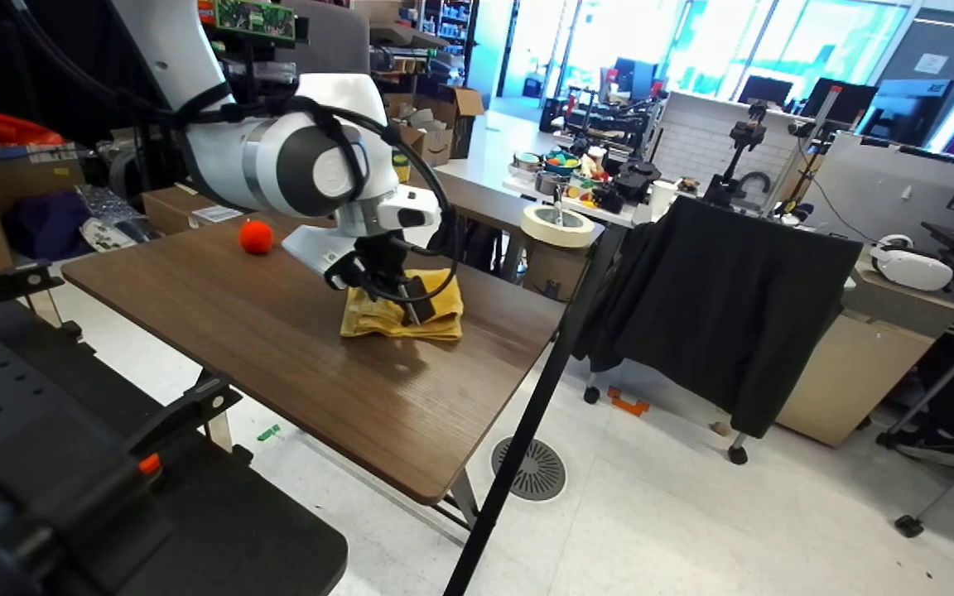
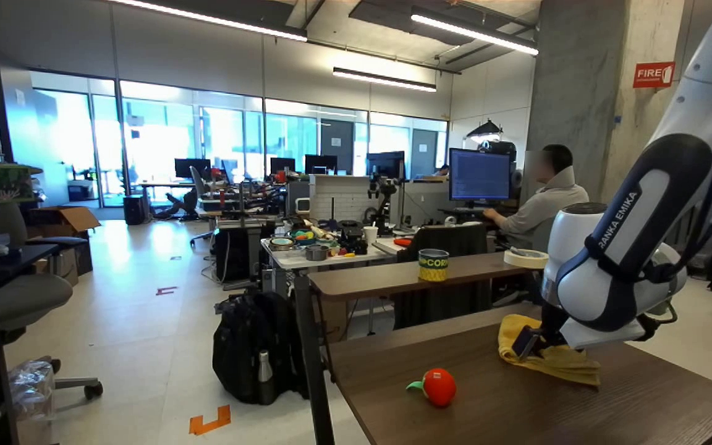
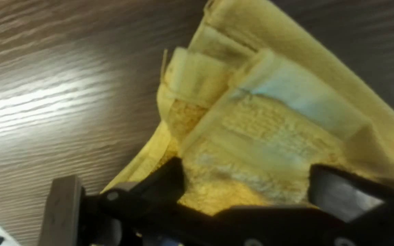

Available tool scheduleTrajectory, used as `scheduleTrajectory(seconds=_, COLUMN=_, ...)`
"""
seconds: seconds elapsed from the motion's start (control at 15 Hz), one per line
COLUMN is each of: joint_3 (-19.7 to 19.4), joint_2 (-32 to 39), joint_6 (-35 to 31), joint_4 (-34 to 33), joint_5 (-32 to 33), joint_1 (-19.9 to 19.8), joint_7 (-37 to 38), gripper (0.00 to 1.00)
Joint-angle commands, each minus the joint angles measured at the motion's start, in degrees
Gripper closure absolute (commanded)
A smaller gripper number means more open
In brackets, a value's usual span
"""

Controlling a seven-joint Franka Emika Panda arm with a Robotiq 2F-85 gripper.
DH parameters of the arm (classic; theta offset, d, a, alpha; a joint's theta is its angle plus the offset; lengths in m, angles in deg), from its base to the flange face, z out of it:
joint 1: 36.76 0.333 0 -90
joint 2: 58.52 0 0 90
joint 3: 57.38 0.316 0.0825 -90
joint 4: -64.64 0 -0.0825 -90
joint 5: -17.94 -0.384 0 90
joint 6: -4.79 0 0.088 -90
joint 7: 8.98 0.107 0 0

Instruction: Wipe the table with the yellow towel

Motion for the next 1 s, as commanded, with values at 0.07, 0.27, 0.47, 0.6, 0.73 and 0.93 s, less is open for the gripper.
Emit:
scheduleTrajectory(seconds=0.07, joint_3=-5.08, joint_2=9.56, joint_6=7.98, joint_4=-14.06, joint_5=-2.54, joint_1=-5.1, joint_7=6.15, gripper=0.0)
scheduleTrajectory(seconds=0.27, joint_3=-5.42, joint_2=12.18, joint_6=15.08, joint_4=-21.82, joint_5=-3.37, joint_1=-9.47, joint_7=9.94, gripper=0.0)
scheduleTrajectory(seconds=0.47, joint_3=-1.3, joint_2=12.15, joint_6=19.37, joint_4=-25.46, joint_5=-2.81, joint_1=-12.47, joint_7=8.67, gripper=0.0)
scheduleTrajectory(seconds=0.6, joint_3=2.14, joint_2=10.69, joint_6=19.94, joint_4=-23.24, joint_5=-2.87, joint_1=-10.01, joint_7=8.82, gripper=0.0)
scheduleTrajectory(seconds=0.73, joint_3=5.41, joint_2=9.12, joint_6=19.51, joint_4=-21.6, joint_5=-2.49, joint_1=-9.15, joint_7=6.51, gripper=0.0)
scheduleTrajectory(seconds=0.93, joint_3=8.89, joint_2=7.31, joint_6=17.83, joint_4=-19.08, joint_5=-1.61, joint_1=-5.45, joint_7=4.83, gripper=0.0)
